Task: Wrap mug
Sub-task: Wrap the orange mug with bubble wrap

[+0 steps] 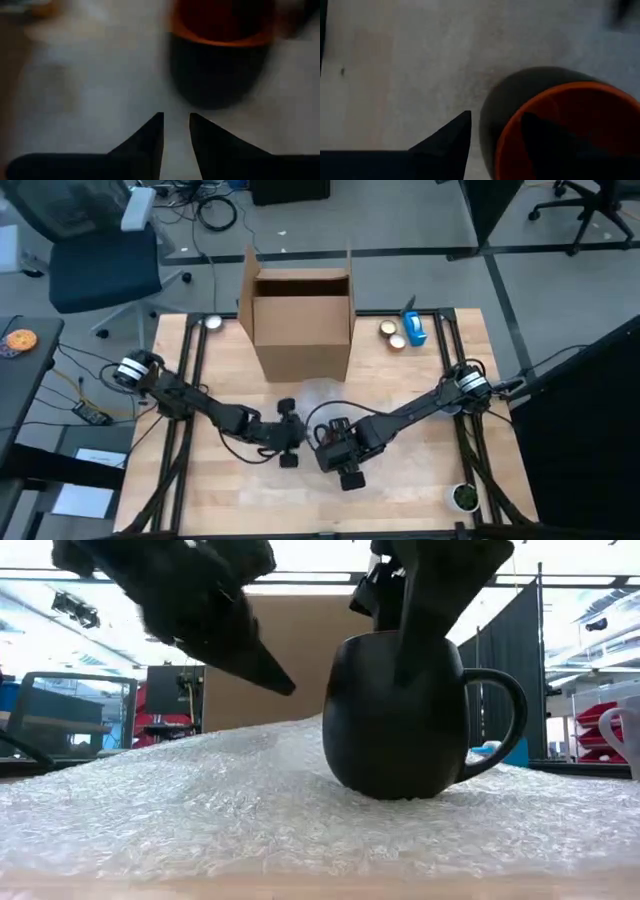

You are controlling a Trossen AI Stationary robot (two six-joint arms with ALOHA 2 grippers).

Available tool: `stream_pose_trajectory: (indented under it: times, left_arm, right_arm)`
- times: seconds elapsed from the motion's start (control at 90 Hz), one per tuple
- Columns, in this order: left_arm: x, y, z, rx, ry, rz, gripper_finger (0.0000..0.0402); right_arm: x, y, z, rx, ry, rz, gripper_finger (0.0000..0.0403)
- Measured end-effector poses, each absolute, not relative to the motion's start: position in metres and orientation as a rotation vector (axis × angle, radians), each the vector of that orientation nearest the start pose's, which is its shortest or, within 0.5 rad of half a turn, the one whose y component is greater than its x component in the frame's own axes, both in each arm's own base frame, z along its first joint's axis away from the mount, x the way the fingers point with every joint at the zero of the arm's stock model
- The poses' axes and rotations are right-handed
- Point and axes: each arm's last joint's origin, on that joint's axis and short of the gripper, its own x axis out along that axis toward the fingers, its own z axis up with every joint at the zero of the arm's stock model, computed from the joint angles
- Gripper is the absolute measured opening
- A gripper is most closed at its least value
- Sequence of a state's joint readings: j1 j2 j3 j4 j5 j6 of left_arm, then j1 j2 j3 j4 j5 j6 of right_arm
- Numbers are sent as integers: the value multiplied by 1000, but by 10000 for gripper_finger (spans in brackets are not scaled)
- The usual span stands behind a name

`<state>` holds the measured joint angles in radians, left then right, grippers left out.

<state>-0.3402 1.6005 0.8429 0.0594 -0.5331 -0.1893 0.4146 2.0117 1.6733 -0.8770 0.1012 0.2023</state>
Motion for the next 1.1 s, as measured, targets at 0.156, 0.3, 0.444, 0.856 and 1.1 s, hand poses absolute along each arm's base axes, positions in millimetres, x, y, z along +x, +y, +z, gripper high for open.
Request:
stream_pose_trajectory:
  times: [0.156, 0.3, 0.444, 0.856, 1.1]
  left_arm:
    - [319, -54, 184, -10, 567, 326, 78]
    - [334, -36, 191, -24, 433, 325, 78]
    - [348, -28, 170, 22, 425, 297, 78]
    - [343, -21, 123, 40, 777, 340, 78]
    - [322, -20, 128, 79, 979, 367, 78]
  right_arm:
    - [384, 167, 228, -127, 1180, 156, 150]
    - [384, 167, 228, -125, 1177, 156, 151]
    - [384, 166, 227, -101, 1196, 171, 149]
    - [378, 179, 227, -100, 1201, 210, 149]
    - [379, 177, 227, -99, 1200, 190, 148]
